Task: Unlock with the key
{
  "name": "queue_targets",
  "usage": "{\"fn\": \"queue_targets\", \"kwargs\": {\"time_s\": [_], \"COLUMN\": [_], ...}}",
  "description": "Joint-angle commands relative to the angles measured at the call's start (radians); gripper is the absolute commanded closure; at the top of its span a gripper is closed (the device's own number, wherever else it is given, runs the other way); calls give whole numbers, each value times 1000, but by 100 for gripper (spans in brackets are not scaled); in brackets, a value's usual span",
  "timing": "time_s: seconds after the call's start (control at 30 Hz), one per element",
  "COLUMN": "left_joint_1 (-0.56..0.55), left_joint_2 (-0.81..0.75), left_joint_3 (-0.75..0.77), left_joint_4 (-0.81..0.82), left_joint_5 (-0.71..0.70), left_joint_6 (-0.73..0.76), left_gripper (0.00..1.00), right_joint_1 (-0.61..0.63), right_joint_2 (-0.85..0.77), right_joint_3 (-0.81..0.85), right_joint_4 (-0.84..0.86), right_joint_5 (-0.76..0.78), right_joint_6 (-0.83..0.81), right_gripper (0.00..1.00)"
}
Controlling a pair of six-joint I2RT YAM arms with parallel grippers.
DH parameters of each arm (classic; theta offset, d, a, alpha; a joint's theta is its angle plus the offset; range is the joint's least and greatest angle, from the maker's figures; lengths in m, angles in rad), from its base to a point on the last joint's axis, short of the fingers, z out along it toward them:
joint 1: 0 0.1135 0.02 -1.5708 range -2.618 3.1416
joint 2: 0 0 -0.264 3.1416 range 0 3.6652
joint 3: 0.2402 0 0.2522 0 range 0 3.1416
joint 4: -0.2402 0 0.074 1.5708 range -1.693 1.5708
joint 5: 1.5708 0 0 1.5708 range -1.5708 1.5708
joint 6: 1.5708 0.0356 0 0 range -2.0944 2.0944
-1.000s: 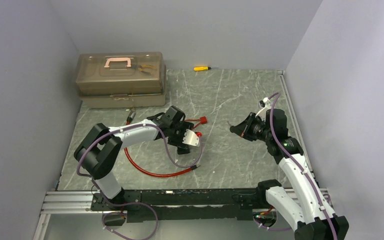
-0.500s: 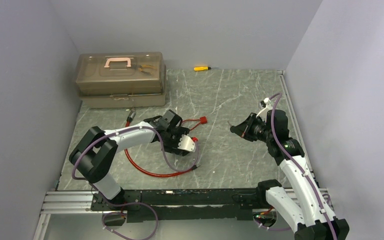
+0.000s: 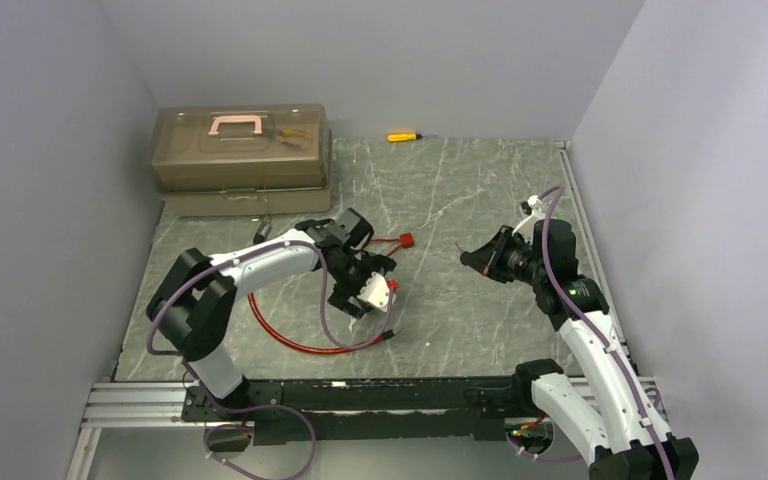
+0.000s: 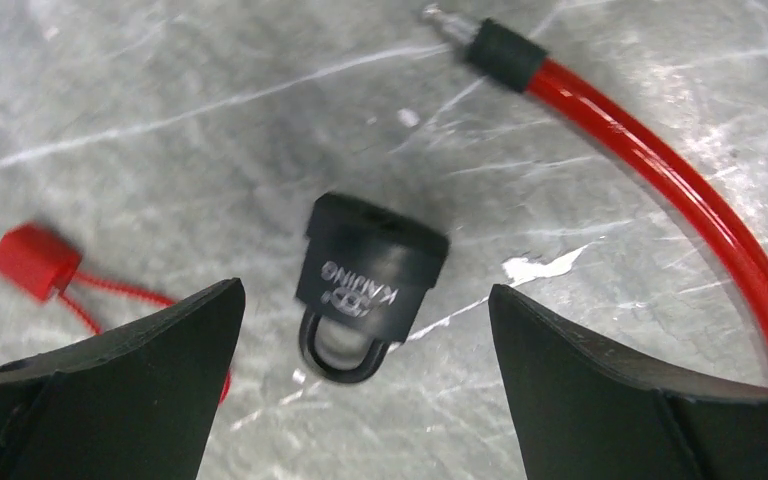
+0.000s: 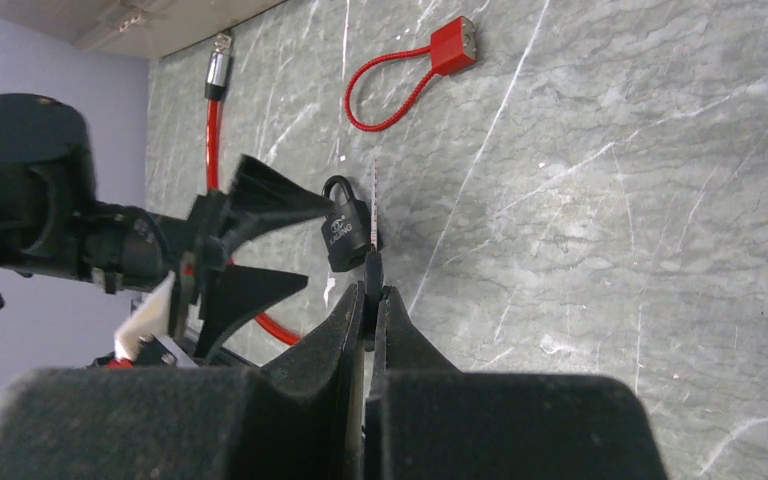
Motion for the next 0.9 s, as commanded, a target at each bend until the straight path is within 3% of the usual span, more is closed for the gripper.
{"fn": "queue_targets", "kwargs": {"time_s": [0.0,0.23,0.5,0.73,0.87], "left_joint_1": [-19,-21,-10,-7,-9], "left_joint_2": [85,224,217,224,215], "left_joint_3": [55,171,113,109,106], "left_joint_4": [-92,-144,-151,-126,-119], "left_joint_5": [80,61,20,11,19], "left_joint_6": [251,304,372,335,324], "left_gripper": [1,1,1,20,38], "right_joint_1": [-3,-3,-4,-10,-10], "right_joint_2": [-14,-5,2,-1,-4], "right_joint_3": [7,8,11,17,14], "right_joint_4": [6,8,17,13,9], "right_joint_5": [-2,-16,-31,-39,-40], "right_joint_6": [-11,-24,-23,-17,-17], "right_gripper": [100,100,100,100,100]}}
